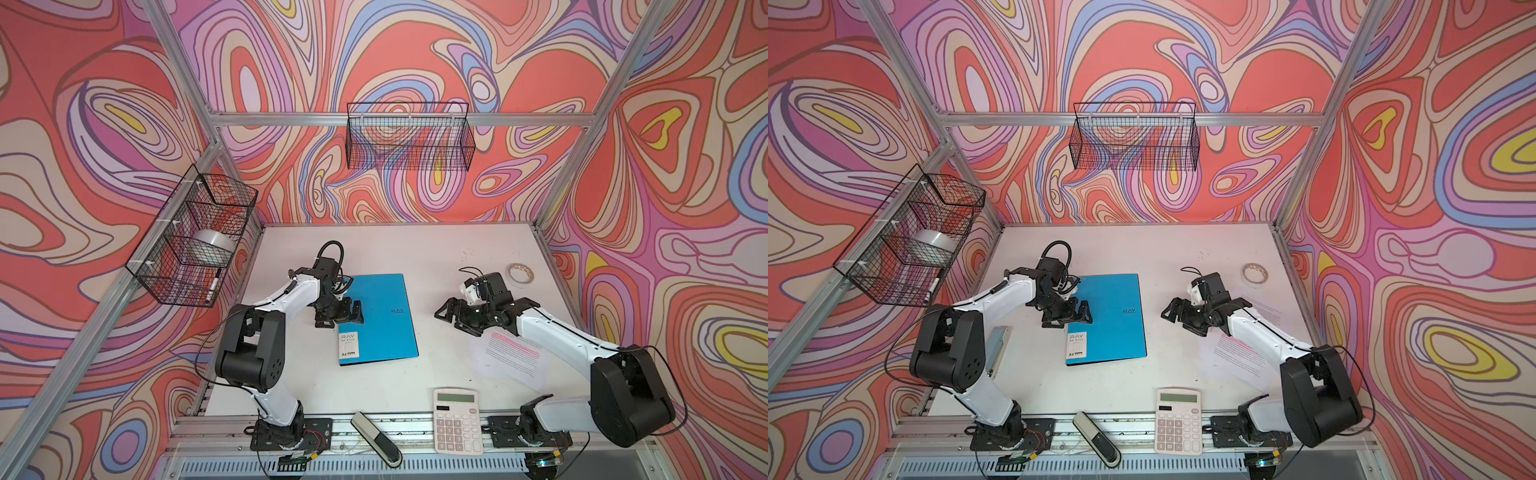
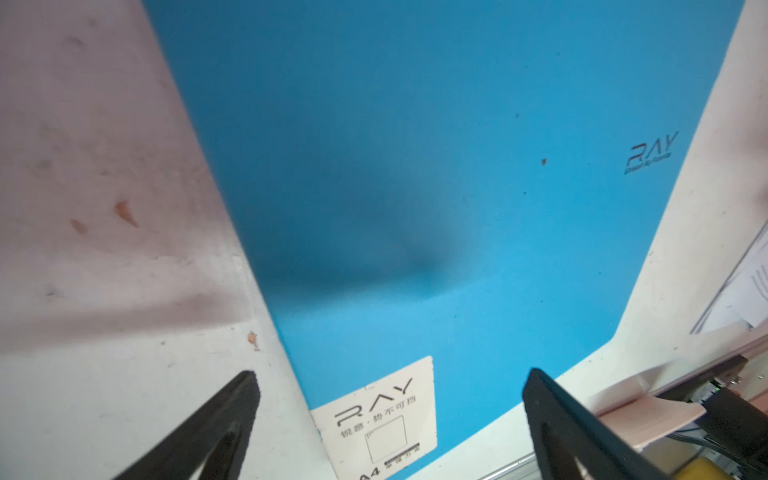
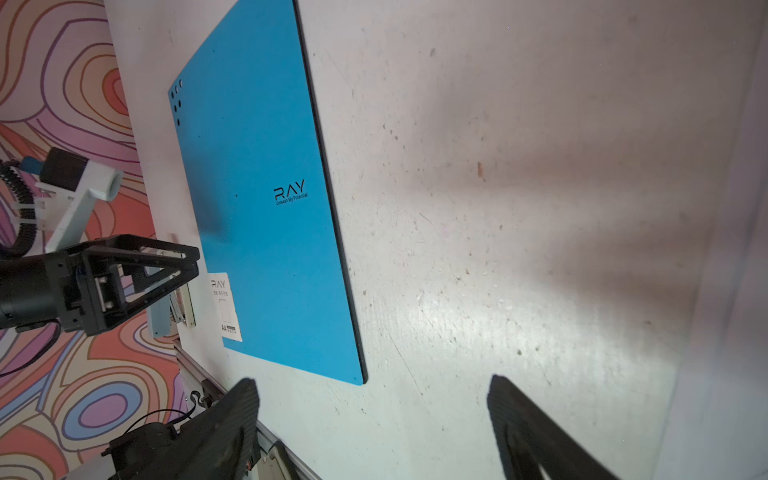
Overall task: Put the files into the folder
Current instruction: 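Move the left gripper to the blue folder's near edge while the right gripper approaches it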
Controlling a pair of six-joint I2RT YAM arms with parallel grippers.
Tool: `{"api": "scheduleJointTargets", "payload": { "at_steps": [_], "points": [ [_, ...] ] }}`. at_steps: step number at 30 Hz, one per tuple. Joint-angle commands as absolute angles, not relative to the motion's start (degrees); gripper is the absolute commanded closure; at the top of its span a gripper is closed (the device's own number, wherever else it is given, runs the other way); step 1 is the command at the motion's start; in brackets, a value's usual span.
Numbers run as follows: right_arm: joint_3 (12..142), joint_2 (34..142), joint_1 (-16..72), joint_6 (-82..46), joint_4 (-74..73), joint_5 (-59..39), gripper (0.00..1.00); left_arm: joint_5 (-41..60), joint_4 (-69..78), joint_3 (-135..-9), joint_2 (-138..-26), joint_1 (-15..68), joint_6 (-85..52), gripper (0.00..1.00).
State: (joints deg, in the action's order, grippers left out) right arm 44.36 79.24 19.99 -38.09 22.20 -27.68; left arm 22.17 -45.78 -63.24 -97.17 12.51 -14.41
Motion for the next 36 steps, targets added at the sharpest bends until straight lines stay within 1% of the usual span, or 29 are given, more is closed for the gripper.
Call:
{"api": "scheduleJointTargets", "payload": {
  "at_steps": [1,14,19,22,26,28,33,36],
  "points": [
    [45.06,81.66,20.83,-39.59,18.51,-28.62,0.09,26.74,-46.27,-64.48,-99.67,13.01,-14.68,0.00],
    [47.73,87.32,21.51,-40.03,15.74,-31.06,0.08,29.16,-44.53,-70.59,-103.76,14.30,-15.73,0.00],
    [49.19,89.67,21.55,-39.77,16.60,-30.95,0.08,30.43,-45.17,-74.88,-106.82,15.92,-17.20,0.00],
    [49.96,90.94,21.56,-39.83,16.67,-30.83,0.08,29.44,-44.47,-75.66,-106.99,17.29,-17.21,0.00],
    [51.13,92.93,21.58,-39.92,16.32,-30.92,0.08,18.07,-45.17,-76.73,-103.94,18.54,-13.59,0.00],
    [51.95,94.13,21.58,-39.99,16.30,-31.11,0.08,12.33,-45.73,-76.73,-100.86,18.50,-9.24,0.00],
    [53.84,96.06,21.61,-39.85,16.26,-31.60,0.08,2.50,-48.39,-75.87,-92.87,20.33,7.80,0.00],
    [54.96,96.49,21.59,-39.81,16.69,-31.29,0.08,-3.64,-47.75,-71.28,-87.85,24.41,18.69,0.00]
  ]
}}
